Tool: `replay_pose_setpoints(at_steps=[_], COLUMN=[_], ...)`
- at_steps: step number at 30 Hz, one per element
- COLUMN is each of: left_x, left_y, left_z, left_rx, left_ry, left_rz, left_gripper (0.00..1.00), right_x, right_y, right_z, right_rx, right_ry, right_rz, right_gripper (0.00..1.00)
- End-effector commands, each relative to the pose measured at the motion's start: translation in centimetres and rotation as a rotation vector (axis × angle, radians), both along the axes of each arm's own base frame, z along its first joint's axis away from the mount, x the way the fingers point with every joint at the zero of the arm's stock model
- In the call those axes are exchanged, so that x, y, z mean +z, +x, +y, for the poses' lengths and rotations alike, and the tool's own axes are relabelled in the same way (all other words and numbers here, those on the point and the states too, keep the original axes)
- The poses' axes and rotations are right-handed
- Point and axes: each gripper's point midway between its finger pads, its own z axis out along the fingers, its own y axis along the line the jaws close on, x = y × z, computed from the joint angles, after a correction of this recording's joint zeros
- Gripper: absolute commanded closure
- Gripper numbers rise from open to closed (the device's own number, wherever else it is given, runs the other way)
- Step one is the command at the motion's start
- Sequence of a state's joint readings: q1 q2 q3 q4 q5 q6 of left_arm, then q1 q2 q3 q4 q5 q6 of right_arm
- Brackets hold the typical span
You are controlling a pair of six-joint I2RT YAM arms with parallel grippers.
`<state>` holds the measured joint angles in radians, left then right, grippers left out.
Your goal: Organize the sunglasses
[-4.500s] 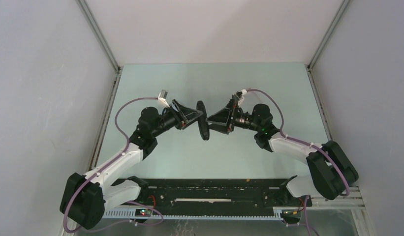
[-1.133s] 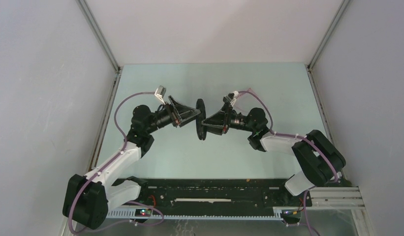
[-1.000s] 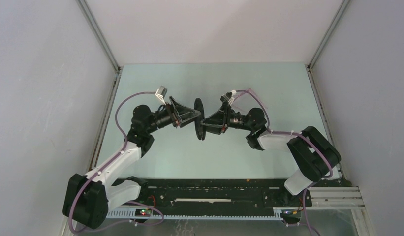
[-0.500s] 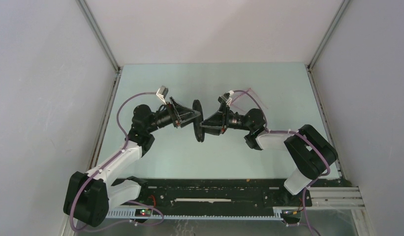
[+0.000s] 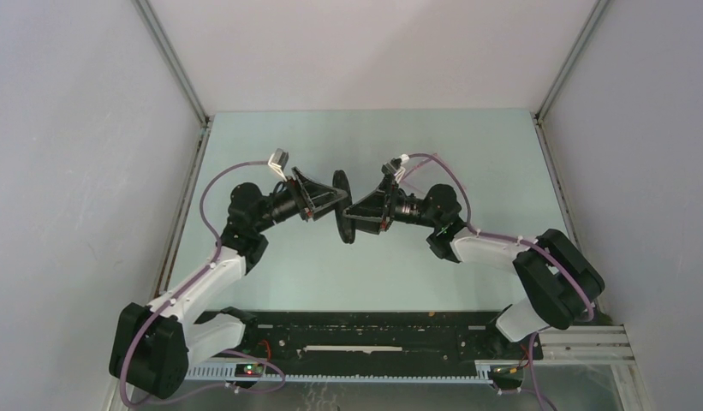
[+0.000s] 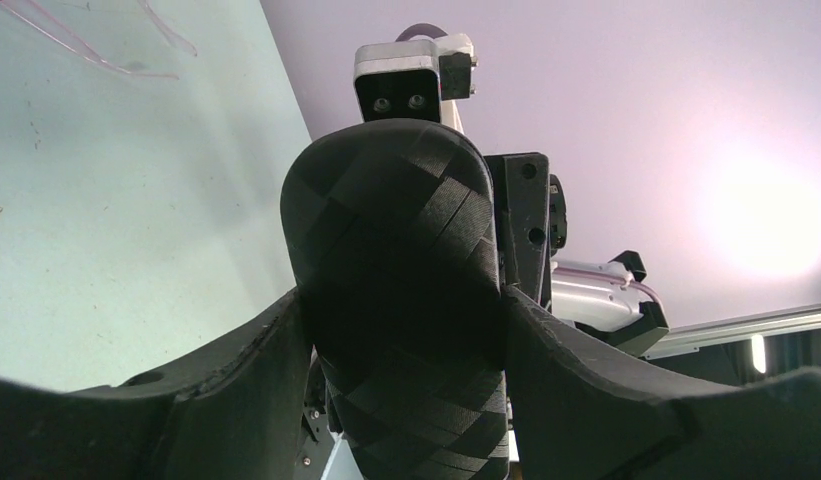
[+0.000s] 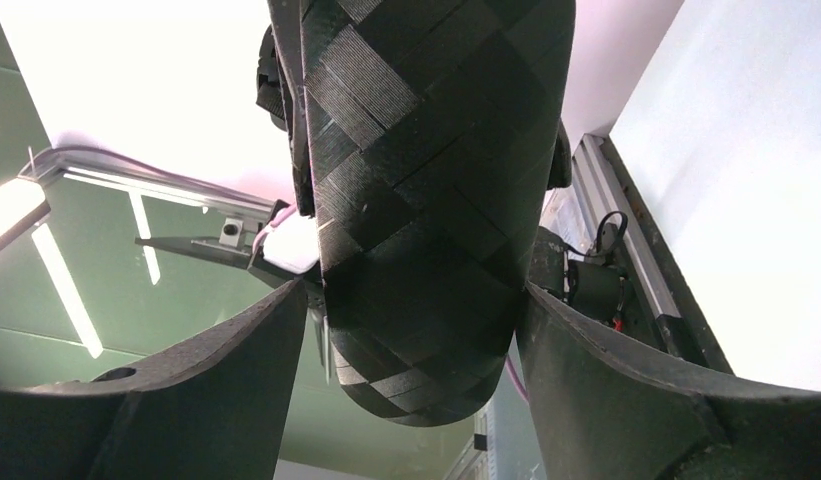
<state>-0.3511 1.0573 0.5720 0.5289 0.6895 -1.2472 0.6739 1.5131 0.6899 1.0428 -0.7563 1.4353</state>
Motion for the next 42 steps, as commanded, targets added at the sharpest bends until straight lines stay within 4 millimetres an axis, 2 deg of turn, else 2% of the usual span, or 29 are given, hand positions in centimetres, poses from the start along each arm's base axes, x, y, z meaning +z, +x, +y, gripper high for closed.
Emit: replay_pose_setpoints(at_steps=[1, 3, 5, 8, 13, 14, 20, 34, 42], left_x=[1.8, 1.9, 1.9, 1.9, 2.0, 2.1, 3.2, 4.4, 4.0], left_y=[-0.1, -0.2, -0.2, -0.3, -0.5, -0.6, -1.5, -2.9, -3.4], left_z=[0.3, 0.3, 0.3, 0.4, 0.5, 0.5, 0.9, 1.4, 1.6], left_rx=[0.017, 0.017, 0.017, 0.014, 0.014, 0.014, -0.018, -0.039, -0.032], left_ry=[-0.015, -0.016, -0.016, -0.013, -0.007, -0.005, -0.015, -0.011, -0.006], left_rz=[-0.068, -0.07, -0.072, -0.074, -0.094, -0.102, -0.197, -0.367, -0.417], left_gripper=[0.84, 0.88, 0.91, 0.99, 1.0, 1.0, 1.0, 1.0, 1.0], right_x=[1.8, 1.8, 1.8, 1.7, 1.7, 1.8, 2.5, 3.5, 4.5], right_y=[0.7, 0.8, 1.1, 1.3, 1.6, 1.7, 2.1, 3.4, 3.2], right_z=[0.4, 0.5, 0.5, 0.5, 0.3, 0.1, -1.7, -2.8, -2.9], right_rx=[-0.04, -0.045, -0.055, -0.065, -0.075, -0.076, -0.067, -0.07, -0.061], right_ry=[0.028, 0.032, 0.034, 0.037, 0.064, 0.08, 0.233, 0.344, 0.382], right_rz=[-0.054, -0.045, -0.037, -0.018, 0.031, 0.047, 0.18, 0.413, 0.463], right_gripper=[0.17, 0.18, 0.25, 0.51, 0.97, 1.0, 1.0, 1.0, 1.0])
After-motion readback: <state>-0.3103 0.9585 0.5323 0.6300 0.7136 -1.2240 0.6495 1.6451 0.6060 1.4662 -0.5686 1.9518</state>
